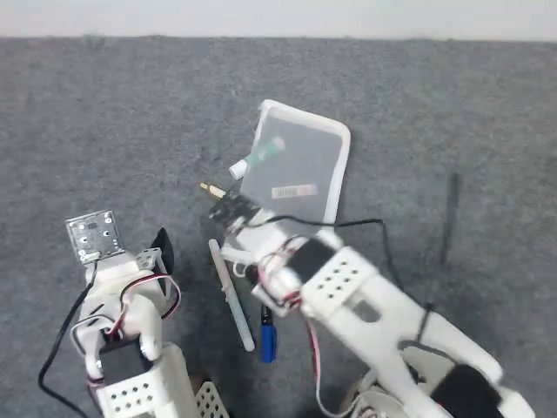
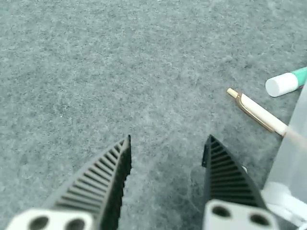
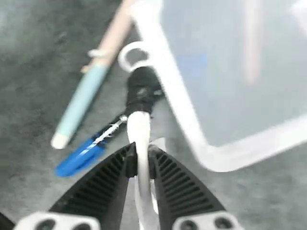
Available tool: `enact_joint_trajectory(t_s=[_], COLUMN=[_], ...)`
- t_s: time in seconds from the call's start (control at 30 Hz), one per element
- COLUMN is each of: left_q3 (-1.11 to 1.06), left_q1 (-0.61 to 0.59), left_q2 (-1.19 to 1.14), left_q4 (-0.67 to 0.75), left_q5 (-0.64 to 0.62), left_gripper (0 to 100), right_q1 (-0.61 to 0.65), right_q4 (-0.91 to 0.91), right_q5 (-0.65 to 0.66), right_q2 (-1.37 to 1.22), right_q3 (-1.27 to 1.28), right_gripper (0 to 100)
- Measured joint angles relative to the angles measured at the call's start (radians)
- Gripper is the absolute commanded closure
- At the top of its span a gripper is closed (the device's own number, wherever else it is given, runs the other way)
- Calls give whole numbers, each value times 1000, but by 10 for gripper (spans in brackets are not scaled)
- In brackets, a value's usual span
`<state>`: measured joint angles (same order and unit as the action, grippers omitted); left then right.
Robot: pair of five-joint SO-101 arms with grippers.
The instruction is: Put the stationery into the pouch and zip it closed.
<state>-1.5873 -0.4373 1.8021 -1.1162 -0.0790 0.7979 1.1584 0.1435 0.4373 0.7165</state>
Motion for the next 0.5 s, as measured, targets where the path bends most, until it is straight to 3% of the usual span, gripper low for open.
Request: enact_joint_trajectory(t_s=[0.23, 0.5], left_q3=[0, 0], left_q1=[0, 0], left_q2=[0, 0], left_q4=[0, 0], left_q5=[0, 0], left_gripper=[769, 769], right_q1=[-193, -256], right_q4=[32, 163], right_q5=[130, 189], right_q2=[63, 181], right_q3=[0, 0], right_gripper=[993, 983])
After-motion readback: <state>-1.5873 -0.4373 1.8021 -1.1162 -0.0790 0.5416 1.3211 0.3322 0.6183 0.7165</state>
